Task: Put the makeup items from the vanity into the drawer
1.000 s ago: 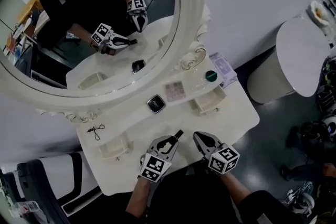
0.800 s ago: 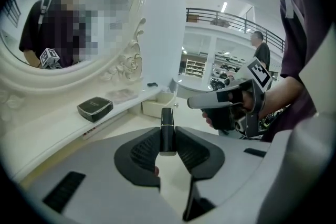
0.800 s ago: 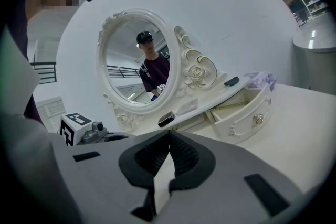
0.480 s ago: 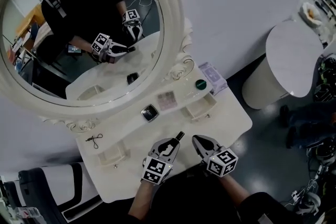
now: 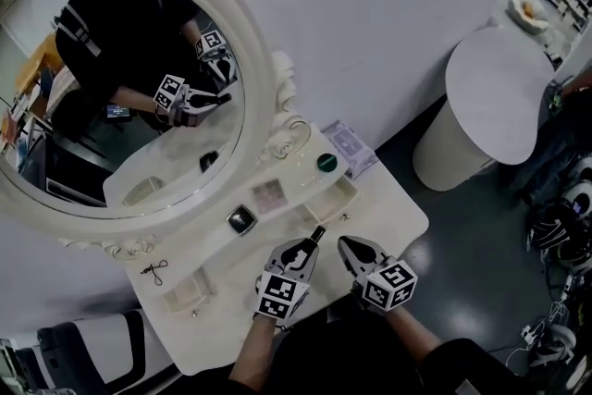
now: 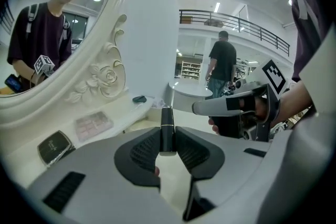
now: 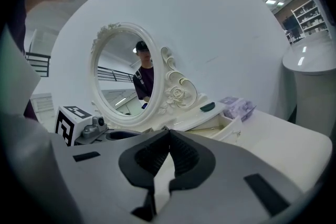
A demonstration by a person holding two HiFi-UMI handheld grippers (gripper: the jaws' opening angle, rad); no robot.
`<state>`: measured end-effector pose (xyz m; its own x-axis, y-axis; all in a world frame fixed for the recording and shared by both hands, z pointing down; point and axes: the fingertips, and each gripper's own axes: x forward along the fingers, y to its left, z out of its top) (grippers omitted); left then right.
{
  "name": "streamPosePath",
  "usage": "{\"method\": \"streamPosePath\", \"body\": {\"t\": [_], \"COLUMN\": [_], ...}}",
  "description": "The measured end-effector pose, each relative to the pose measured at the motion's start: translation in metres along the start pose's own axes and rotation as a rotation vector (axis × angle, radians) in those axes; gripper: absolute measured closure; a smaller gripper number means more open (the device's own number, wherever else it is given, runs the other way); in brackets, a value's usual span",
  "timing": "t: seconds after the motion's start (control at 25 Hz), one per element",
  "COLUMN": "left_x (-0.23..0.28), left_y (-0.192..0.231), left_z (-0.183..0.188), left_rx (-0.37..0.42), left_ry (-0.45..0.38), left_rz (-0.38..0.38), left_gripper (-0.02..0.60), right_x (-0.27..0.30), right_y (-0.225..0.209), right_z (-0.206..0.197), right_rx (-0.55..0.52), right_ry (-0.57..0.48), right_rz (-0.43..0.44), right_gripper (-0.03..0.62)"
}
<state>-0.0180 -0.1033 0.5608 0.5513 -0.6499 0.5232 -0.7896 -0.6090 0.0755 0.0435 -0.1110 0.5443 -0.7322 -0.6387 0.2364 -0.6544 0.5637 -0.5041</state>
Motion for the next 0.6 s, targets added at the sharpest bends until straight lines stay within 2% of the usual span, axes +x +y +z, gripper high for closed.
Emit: {"method": "streamPosePath", "body": {"t": [0.32, 0.6], "left_x": [0.05, 0.099], "left_y": [0.007, 0.019], "left_z": [0.023, 0.024], "left_rx": [0.03, 0.05], "left_ry": [0.035, 0.094], "left_rz": [-0.032, -0.06], "left_gripper": [0.483, 0.483], "right_x": [0.0, 0.001], "right_y": [-0.035, -0.059], "right_z": [0.014, 0.017], "right_rx": [0.022, 0.032], "right_ry": [-0.008, 0.014], "right_rz": [-0.036, -0.045], "right_gripper": [0.571, 0.571]}}
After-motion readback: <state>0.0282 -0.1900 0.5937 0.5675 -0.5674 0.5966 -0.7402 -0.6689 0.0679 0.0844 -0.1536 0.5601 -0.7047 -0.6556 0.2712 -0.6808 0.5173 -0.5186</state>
